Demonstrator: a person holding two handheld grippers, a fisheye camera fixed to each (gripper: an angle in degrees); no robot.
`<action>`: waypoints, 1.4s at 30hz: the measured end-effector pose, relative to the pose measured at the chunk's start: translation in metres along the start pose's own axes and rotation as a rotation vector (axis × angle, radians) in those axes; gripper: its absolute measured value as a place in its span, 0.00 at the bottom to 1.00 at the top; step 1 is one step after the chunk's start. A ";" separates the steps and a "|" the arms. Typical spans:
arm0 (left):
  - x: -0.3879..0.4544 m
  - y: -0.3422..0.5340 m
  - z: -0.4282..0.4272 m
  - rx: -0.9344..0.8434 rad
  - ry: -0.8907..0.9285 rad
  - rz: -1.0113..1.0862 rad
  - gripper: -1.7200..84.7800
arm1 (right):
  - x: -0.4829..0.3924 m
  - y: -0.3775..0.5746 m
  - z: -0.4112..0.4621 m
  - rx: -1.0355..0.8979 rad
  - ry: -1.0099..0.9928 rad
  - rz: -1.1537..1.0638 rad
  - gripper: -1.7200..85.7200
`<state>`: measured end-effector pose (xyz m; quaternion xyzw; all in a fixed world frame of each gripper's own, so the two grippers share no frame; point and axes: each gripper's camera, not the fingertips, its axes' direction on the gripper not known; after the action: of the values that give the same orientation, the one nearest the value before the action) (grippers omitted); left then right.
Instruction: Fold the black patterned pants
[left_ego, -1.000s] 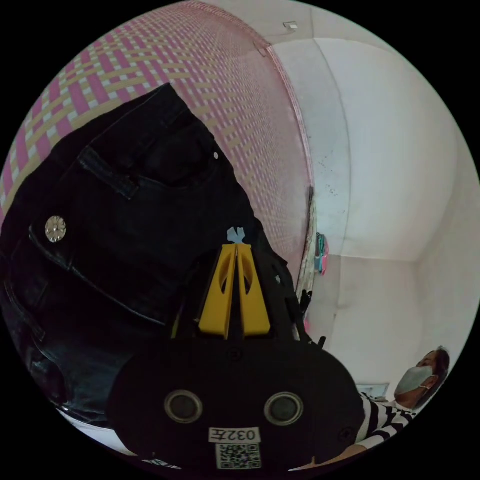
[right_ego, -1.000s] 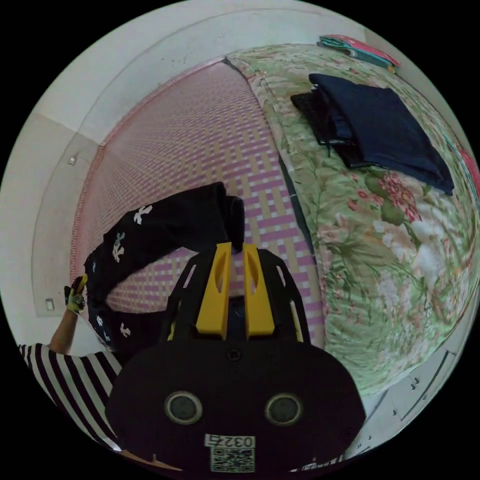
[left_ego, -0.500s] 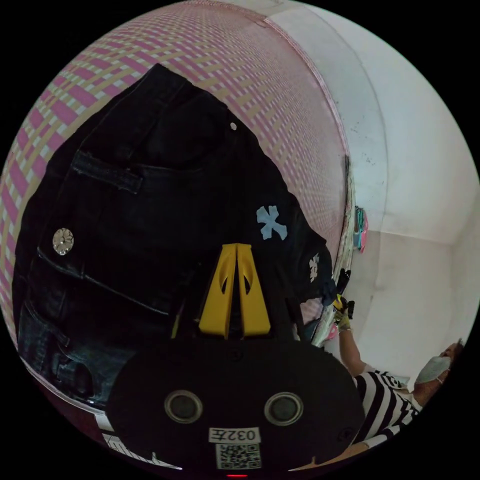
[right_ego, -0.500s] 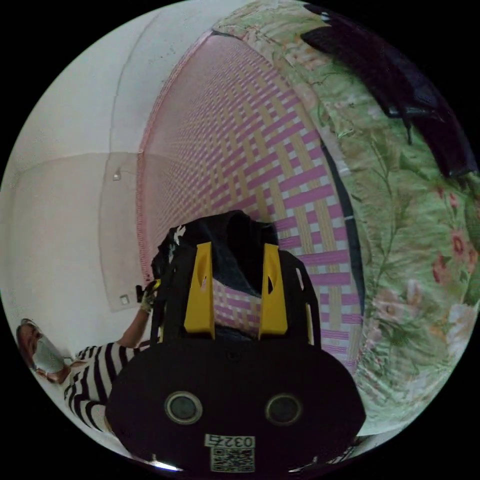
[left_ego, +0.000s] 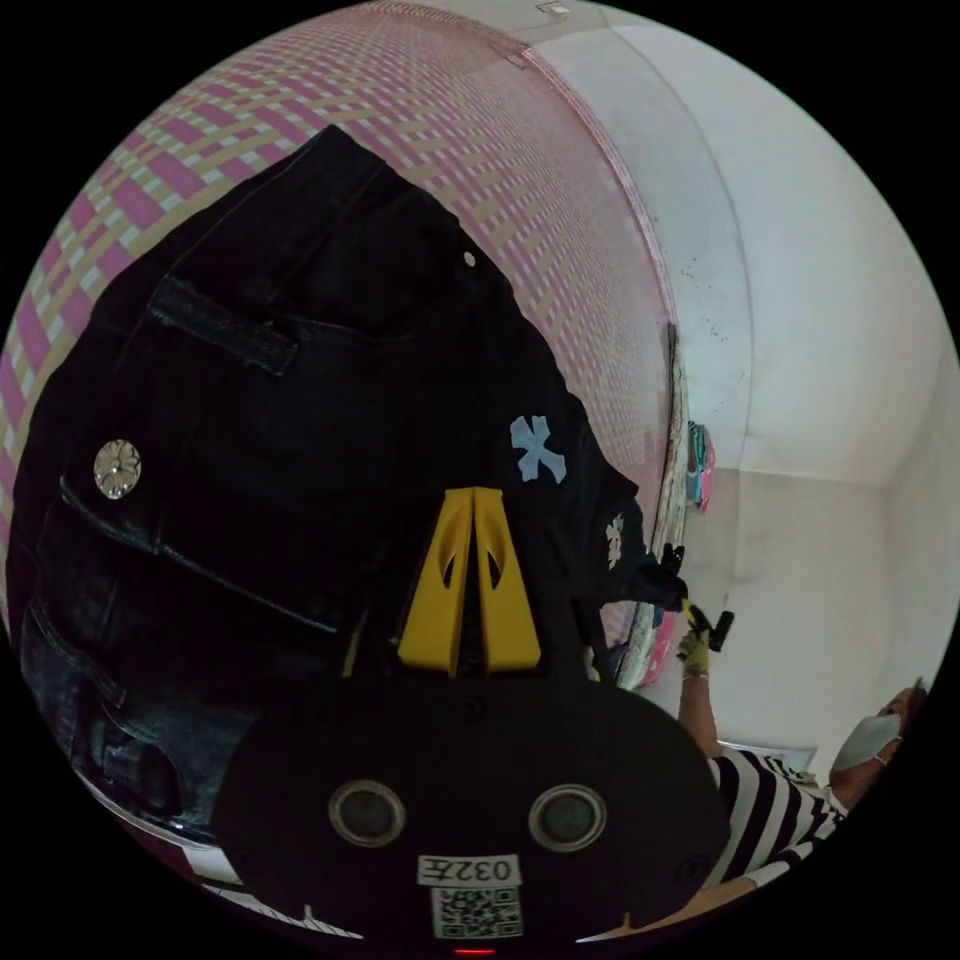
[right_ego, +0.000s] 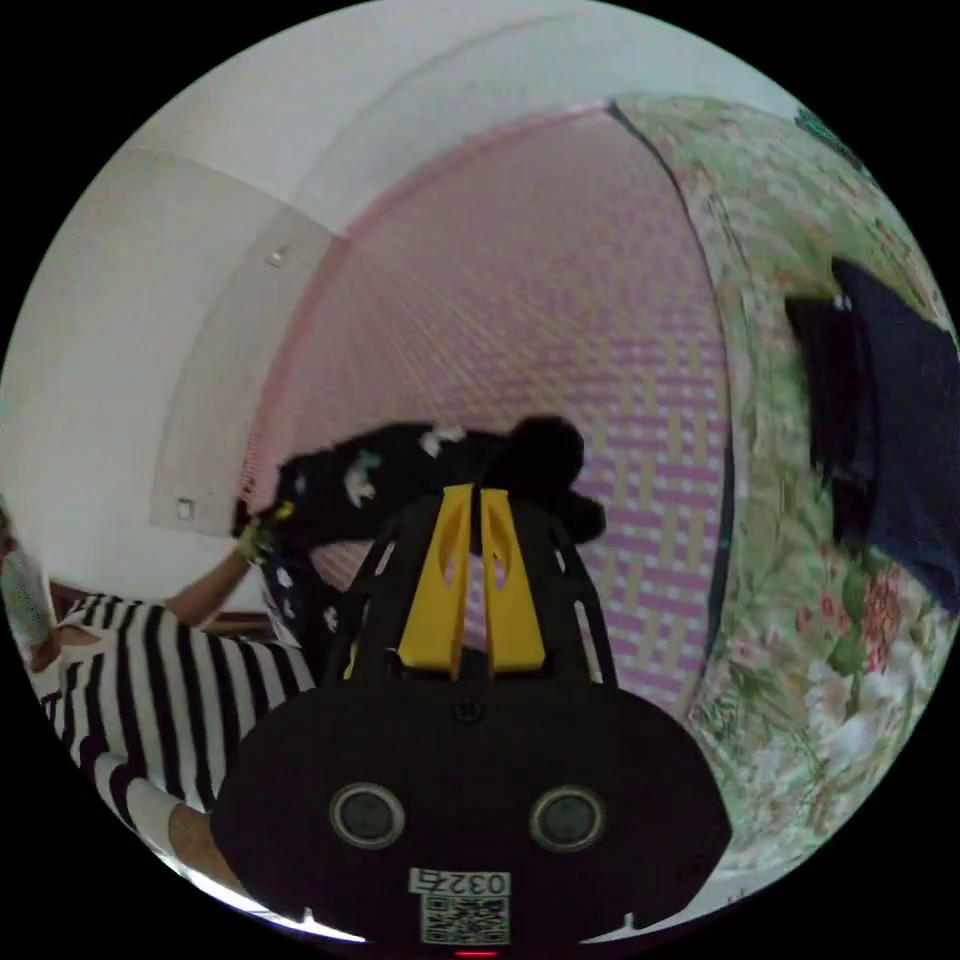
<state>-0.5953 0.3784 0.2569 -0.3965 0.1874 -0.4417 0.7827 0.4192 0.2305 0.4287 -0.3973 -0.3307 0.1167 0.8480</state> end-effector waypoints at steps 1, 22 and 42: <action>0.000 0.000 0.000 0.001 0.002 -0.001 0.01 | -0.012 -0.007 -0.014 0.043 -0.033 -0.021 0.01; 0.019 -0.004 0.013 -0.035 -0.029 0.027 0.01 | 0.078 0.048 0.068 -0.226 0.229 0.466 0.02; 0.040 0.013 -0.017 0.095 -0.439 0.153 0.01 | -0.040 0.060 0.188 -0.322 0.646 0.121 0.01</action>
<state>-0.5778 0.3404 0.2383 -0.4304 0.0212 -0.2925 0.8537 0.2701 0.3632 0.4520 -0.5609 -0.0360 -0.0181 0.8269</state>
